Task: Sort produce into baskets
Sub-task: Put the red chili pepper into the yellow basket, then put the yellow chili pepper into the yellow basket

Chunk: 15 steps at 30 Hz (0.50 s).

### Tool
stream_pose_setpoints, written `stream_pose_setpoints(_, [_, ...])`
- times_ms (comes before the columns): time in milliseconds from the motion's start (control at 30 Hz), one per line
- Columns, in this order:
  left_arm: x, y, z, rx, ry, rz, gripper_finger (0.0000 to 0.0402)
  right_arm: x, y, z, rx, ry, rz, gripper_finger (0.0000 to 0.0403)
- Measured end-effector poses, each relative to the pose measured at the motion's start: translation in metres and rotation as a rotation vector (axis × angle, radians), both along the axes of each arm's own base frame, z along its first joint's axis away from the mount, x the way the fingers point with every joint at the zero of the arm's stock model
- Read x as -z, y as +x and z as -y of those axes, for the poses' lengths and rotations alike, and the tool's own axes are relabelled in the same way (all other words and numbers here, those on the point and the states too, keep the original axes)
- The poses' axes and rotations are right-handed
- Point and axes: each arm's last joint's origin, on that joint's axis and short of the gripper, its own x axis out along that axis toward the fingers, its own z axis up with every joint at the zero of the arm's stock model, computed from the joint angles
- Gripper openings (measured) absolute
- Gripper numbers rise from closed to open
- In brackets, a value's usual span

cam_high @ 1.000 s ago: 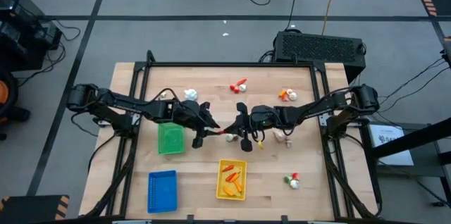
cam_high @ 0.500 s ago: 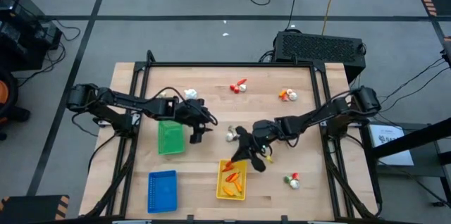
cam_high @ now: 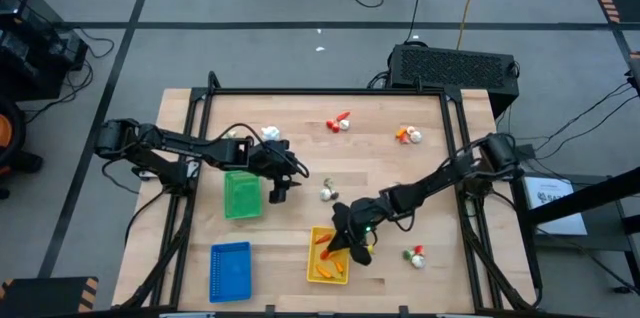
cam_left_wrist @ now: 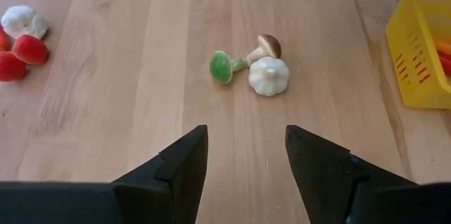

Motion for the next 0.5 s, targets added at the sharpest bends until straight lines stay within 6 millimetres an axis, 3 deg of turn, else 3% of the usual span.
stream_pose_setpoints(167, [0.0001,-0.0001,0.0,0.0,0.0,-0.001,0.0199,0.0032,0.0019,0.0005,0.029,-0.002,-0.017,0.0009])
stream_pose_setpoints(500, [0.0001,-0.0001,0.0,0.0,0.0,-0.002,0.0199,0.0046,0.0018,0.0066,0.063,-0.036,-0.041,0.0075])
